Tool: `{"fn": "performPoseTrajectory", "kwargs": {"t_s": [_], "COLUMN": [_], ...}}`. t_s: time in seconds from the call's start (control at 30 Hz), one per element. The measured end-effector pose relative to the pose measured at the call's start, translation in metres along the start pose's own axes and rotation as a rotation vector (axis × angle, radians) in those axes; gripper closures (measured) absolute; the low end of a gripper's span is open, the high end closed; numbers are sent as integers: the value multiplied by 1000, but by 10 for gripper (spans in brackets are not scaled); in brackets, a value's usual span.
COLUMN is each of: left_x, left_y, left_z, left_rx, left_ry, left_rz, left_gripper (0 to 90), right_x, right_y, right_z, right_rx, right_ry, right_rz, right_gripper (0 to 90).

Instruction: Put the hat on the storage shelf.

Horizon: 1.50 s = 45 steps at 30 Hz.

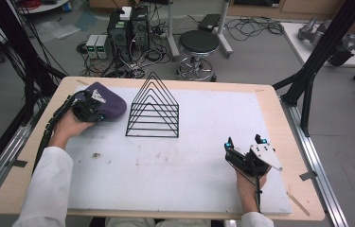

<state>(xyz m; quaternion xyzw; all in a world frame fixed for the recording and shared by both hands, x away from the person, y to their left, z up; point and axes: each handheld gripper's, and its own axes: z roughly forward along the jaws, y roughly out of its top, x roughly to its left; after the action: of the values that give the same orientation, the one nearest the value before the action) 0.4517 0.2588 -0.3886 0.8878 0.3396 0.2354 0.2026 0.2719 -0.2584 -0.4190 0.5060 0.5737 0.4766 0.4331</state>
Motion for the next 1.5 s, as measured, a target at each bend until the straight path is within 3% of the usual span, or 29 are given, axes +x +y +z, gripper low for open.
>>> {"fn": "performPoseTrajectory", "kwargs": {"t_s": [0.03,0.07,0.17,0.2,0.27,0.3,0.33,0.4,0.47,0.53,0.57,0.6,0.67,0.83,0.87,0.9,0.93,0.97,1.07,1.13,1.27,1.5], "left_x": [0,-1,-1,0,0,0,-1,-1,-1,-2,-6,-7,-8,-17,-21,-21,-26,-26,-38,-42,-55,-69], "left_y": [0,2,2,0,-2,-2,-2,-2,-1,0,2,2,2,3,3,3,2,2,0,-1,-4,-4], "left_z": [0,-7,-13,-17,-21,-21,-27,-30,-38,-47,-56,-62,-66,-85,-91,-91,-99,-99,-116,-122,-143,-162], "left_rx": [0,-48,-87,-131,-172,-172,-215,-243,-291,-353,-418,-455,-470,-602,-650,-650,-741,-741,-832,-860,-953,-1031], "left_ry": [0,60,117,180,252,252,321,346,399,445,498,511,518,543,546,546,523,523,538,541,516,486], "left_rz": [0,-19,-36,-69,-91,-91,-108,-116,-129,-131,-118,-117,-118,-176,-192,-192,-216,-216,-201,-198,-172,-155], "left_gripper": [776,775,776,776,776,776,776,776,776,775,774,774,773,771,771,769,768,768,768,768,767,766], "right_x": [0,0,0,0,0,0,0,0,0,0,0,0,-1,1,1,1,1,0,0,0,0,3], "right_y": [0,0,0,0,0,0,0,0,0,0,0,0,0,0,0,0,0,0,0,0,0,3], "right_z": [0,0,0,0,0,0,0,1,1,0,0,0,0,0,0,0,-1,-1,-1,-1,-1,-3], "right_rx": [0,0,1,1,-2,-3,-1,2,2,1,0,-3,-7,-4,-4,-5,-1,-3,-8,-7,-12,-48], "right_ry": [0,1,1,5,6,4,5,5,4,-2,-3,-3,-3,0,-1,-3,-2,-4,-8,-7,-7,4], "right_rz": [0,0,2,-4,-7,-7,-6,-4,-5,0,2,0,-2,2,2,2,8,5,6,4,-2,9], "right_gripper": [64,64,64,64,64,65,64,64,64,64,64,64,64,64,64,64,64,64,64,64,64,64]}}
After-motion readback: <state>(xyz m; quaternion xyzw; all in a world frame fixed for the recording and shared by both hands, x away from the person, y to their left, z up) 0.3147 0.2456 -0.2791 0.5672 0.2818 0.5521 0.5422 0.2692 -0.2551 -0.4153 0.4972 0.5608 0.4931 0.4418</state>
